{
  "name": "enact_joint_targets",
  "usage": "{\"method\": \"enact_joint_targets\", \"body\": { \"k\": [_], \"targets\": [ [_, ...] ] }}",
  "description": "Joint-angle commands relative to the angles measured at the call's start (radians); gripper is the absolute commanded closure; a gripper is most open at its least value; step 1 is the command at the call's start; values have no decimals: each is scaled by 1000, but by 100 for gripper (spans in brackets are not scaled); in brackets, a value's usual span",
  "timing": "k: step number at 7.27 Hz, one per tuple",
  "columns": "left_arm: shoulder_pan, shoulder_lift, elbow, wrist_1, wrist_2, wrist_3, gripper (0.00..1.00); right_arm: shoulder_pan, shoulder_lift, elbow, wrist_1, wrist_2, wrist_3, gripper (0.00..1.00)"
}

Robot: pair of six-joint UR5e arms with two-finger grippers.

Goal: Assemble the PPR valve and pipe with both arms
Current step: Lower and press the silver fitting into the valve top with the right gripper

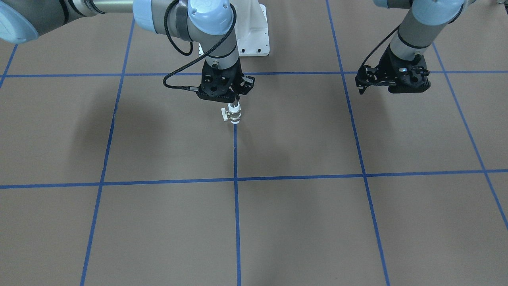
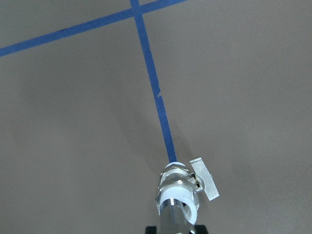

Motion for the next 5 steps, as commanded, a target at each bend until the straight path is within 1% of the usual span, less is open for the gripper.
{"method": "enact_joint_targets", "body": {
  "k": [1, 5],
  "targets": [
    [0, 0, 0, 0, 0, -1, 0, -9, -7, 16, -12, -8, 15, 100],
    [2, -2, -2, 0, 0, -4, 0, -29, -6, 7, -11, -34, 15, 100]
  ]
}}
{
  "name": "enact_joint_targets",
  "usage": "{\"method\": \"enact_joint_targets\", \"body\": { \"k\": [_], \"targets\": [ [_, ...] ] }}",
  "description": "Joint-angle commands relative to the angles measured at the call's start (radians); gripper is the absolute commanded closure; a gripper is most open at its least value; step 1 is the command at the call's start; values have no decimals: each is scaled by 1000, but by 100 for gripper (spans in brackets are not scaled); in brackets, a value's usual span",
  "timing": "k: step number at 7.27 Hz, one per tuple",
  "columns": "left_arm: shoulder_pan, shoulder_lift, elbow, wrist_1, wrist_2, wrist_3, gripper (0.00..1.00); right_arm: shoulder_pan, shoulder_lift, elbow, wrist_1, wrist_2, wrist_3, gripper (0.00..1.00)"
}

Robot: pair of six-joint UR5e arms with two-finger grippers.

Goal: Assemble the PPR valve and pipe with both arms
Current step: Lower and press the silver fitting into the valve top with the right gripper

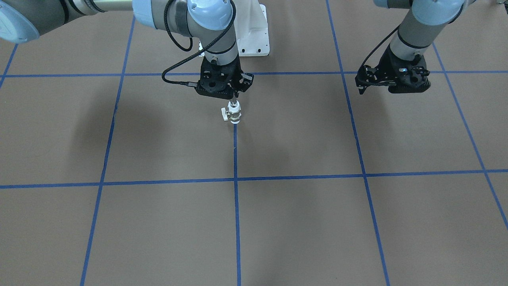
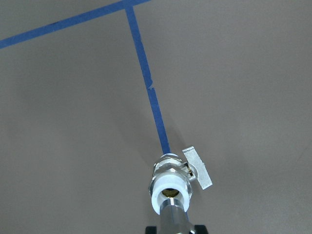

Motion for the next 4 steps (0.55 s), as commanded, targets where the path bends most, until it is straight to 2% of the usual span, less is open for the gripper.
{"method": "enact_joint_targets", "body": {
  "k": [1, 4],
  "targets": [
    [1, 0, -1, 0, 0, 0, 0, -12, -1, -2, 0, -10, 0, 100],
    [1, 0, -1, 0, 0, 0, 0, -12, 0, 2, -1, -7, -1, 100]
  ]
}}
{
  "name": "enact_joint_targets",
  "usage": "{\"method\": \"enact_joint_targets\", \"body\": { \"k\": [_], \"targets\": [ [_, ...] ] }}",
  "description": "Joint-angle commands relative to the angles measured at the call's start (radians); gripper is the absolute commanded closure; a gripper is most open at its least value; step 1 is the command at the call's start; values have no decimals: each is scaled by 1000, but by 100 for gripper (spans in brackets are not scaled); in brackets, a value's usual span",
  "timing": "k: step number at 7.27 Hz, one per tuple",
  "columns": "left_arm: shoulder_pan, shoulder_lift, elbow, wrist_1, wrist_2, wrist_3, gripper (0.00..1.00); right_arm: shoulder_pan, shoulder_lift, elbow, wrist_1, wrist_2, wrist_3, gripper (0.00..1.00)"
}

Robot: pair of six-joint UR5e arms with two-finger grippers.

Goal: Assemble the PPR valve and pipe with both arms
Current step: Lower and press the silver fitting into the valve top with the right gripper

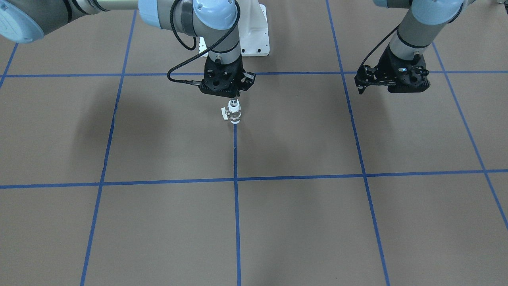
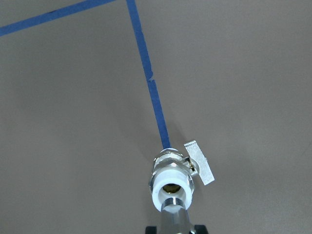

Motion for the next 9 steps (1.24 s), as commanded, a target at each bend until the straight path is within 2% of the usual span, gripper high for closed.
{"method": "enact_joint_targets", "body": {
  "k": [1, 9],
  "targets": [
    [2, -2, -3, 0, 0, -30, 0, -1, -2, 4, -1, 1, -1, 100],
    [6, -3, -3, 0, 0, -49, 0, 10, -2, -2, 0, -2, -1, 100]
  ]
}}
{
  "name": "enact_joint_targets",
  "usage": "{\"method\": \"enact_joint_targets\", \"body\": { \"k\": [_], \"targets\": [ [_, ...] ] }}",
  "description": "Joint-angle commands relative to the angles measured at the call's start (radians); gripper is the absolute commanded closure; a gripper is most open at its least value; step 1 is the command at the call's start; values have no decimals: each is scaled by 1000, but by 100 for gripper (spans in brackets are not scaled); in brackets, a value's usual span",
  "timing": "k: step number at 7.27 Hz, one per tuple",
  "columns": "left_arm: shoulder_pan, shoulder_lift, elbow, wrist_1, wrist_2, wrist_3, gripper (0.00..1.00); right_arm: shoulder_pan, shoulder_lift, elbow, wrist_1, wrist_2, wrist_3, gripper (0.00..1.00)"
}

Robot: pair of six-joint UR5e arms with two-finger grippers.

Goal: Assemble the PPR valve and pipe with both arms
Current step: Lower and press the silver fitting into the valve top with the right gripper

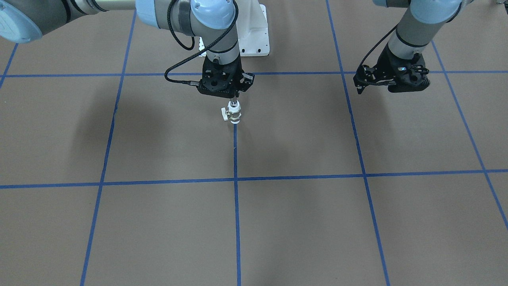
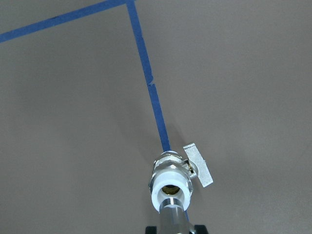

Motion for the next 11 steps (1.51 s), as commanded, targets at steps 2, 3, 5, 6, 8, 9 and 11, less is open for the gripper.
{"method": "enact_joint_targets", "body": {
  "k": [2, 3, 5, 6, 8, 9, 11],
  "targets": [
    [1, 0, 0, 1, 0, -2, 0, -1, -2, -8, 2, -2, -5, 100],
    [1, 0, 0, -1, 0, -2, 0, -1, -5, -11, 3, -3, -6, 100],
    [3, -2, 0, -1, 0, -8, 0, -1, -4, -13, 6, -3, -8, 100],
    [3, -2, 0, -1, 0, -9, 0, -1, -4, -19, 8, -3, -11, 100],
    [3, -2, 0, -1, 0, -9, 0, -1, 1, -27, 9, -8, -12, 100],
    [3, -2, 0, -1, 0, -9, 0, -1, 2, -28, 9, -9, -11, 100],
    [3, -2, -1, -1, 0, -9, 0, -2, 2, -34, 11, -9, -12, 100]
  ]
}}
